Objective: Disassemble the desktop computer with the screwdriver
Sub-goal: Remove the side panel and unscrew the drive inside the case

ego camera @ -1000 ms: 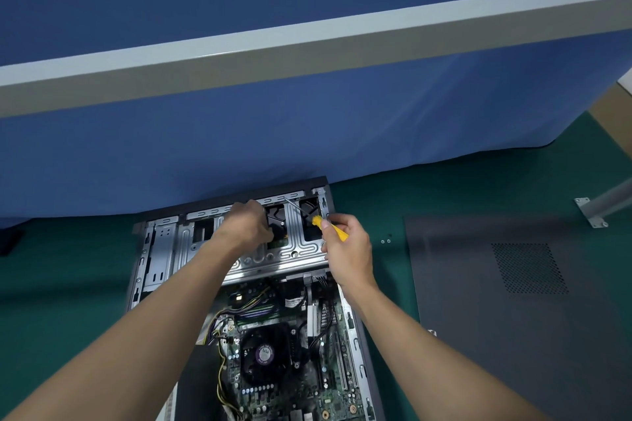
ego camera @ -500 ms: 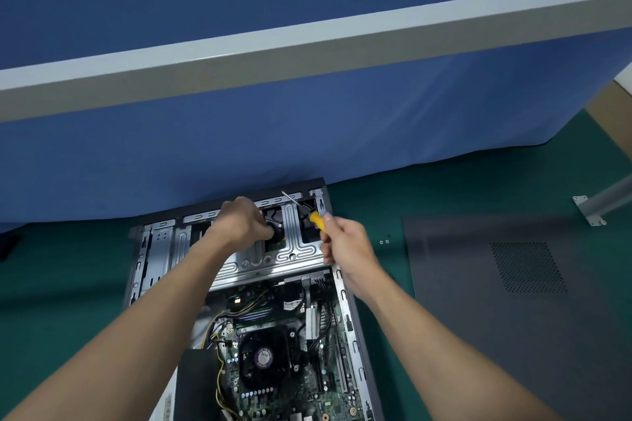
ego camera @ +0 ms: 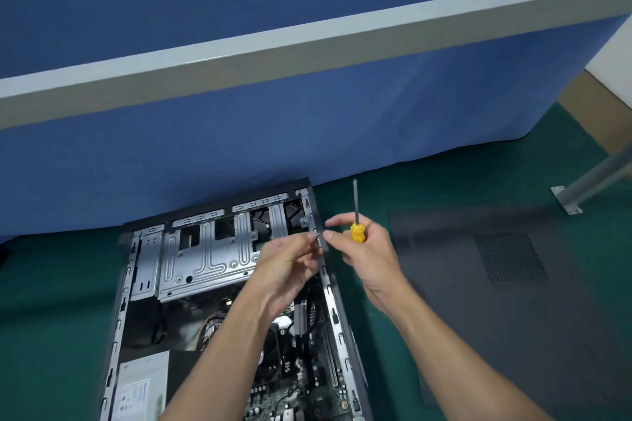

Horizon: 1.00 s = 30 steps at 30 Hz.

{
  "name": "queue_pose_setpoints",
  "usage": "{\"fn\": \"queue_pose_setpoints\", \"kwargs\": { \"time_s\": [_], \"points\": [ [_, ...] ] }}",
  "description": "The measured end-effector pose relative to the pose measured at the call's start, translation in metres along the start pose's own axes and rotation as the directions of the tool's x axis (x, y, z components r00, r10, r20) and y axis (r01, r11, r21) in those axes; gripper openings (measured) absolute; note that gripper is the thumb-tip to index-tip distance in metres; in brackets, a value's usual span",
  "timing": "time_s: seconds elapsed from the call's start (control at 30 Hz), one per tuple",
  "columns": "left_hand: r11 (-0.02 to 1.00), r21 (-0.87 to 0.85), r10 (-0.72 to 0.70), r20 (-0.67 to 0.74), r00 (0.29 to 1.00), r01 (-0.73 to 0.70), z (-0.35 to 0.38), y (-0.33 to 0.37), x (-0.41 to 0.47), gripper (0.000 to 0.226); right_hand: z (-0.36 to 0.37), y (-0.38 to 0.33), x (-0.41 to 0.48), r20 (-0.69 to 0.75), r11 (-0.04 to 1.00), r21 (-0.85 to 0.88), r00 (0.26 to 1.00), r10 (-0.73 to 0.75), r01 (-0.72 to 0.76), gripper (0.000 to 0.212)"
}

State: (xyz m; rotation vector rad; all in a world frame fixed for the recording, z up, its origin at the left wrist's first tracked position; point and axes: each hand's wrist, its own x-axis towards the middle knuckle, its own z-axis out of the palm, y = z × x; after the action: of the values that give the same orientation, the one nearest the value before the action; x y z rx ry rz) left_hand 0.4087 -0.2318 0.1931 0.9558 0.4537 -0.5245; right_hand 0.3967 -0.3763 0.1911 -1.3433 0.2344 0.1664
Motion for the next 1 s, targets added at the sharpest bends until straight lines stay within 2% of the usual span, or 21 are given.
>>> {"fn": "queue_pose_setpoints", "kwargs": {
  "time_s": [0.13,0.3,0.33,0.37,0.4,0.43,0.47,0.5,0.53,0.6,0.67,0.77,0.83,1.0],
  "points": [
    [1.0,0.021,0.012,0.021,1.0,-0.012,0.018,-0.004,-0.005,0.014,-0.007,0.002,-0.007,-0.018,0.997,-0.051,0.998,-0.058,0.057,0.011],
    [0.998,0.062,0.01,-0.018,1.0,-0.009,0.031,-0.01,-0.008,0.022,-0.018,0.002,-0.011,-0.057,0.987,-0.13,0.993,-0.108,0.1,0.01],
    [0.994,0.102,0.04,-0.051,0.998,-0.035,0.032,-0.012,-0.007,0.024,-0.022,0.003,-0.009,-0.086,0.983,-0.155,0.99,-0.115,0.101,0.01],
    [0.973,0.213,0.114,-0.101,0.988,-0.091,0.031,-0.016,-0.003,0.024,-0.028,0.005,-0.006,-0.133,0.979,-0.18,0.984,-0.12,0.095,0.01],
    [0.89,0.43,0.238,-0.154,0.959,-0.152,0.029,-0.019,0.001,0.023,-0.036,0.008,-0.002,-0.197,0.972,-0.221,0.972,-0.124,0.08,0.01],
    [0.678,0.713,0.413,-0.168,0.895,-0.179,0.025,-0.023,0.004,0.019,-0.046,0.013,0.004,-0.266,0.955,-0.294,0.955,-0.131,0.049,0.01],
    [0.348,0.925,0.566,-0.075,0.821,-0.155,0.02,-0.026,0.007,0.015,-0.057,0.02,0.011,-0.32,0.918,-0.397,0.938,-0.136,-0.003,0.01],
    [0.041,0.993,0.625,0.062,0.778,-0.112,0.015,-0.03,0.009,0.025,-0.068,0.028,0.018,-0.353,0.86,-0.505,0.926,-0.133,-0.069,0.01],
    [-0.14,0.986,0.603,0.156,0.782,-0.089,0.009,-0.035,0.013,0.04,-0.079,0.037,0.024,-0.367,0.791,-0.597,0.922,-0.119,-0.135,0.011],
    [-0.289,0.954,0.484,0.213,0.849,-0.075,-0.002,-0.045,0.021,0.063,-0.092,0.057,0.035,-0.358,0.656,-0.718,0.932,-0.06,-0.234,0.013],
    [-0.352,0.934,0.407,0.211,0.889,-0.061,-0.011,-0.057,0.028,0.068,-0.096,0.077,0.045,-0.329,0.537,-0.795,0.944,0.009,-0.282,0.013],
    [-0.381,0.923,0.417,0.222,0.881,-0.052,-0.017,-0.063,0.032,0.067,-0.094,0.1,0.06,-0.27,0.414,-0.87,0.961,0.056,-0.268,0.016],
    [-0.38,0.923,0.421,0.236,0.876,-0.066,-0.017,-0.062,0.032,0.067,-0.089,0.108,0.071,-0.247,0.367,-0.896,0.967,0.057,-0.25,0.011],
    [-0.359,0.931,0.441,0.232,0.867,-0.067,-0.017,-0.064,0.034,0.063,-0.085,0.121,0.091,-0.246,0.283,-0.927,0.969,0.029,-0.244,0.023]
  ]
}}
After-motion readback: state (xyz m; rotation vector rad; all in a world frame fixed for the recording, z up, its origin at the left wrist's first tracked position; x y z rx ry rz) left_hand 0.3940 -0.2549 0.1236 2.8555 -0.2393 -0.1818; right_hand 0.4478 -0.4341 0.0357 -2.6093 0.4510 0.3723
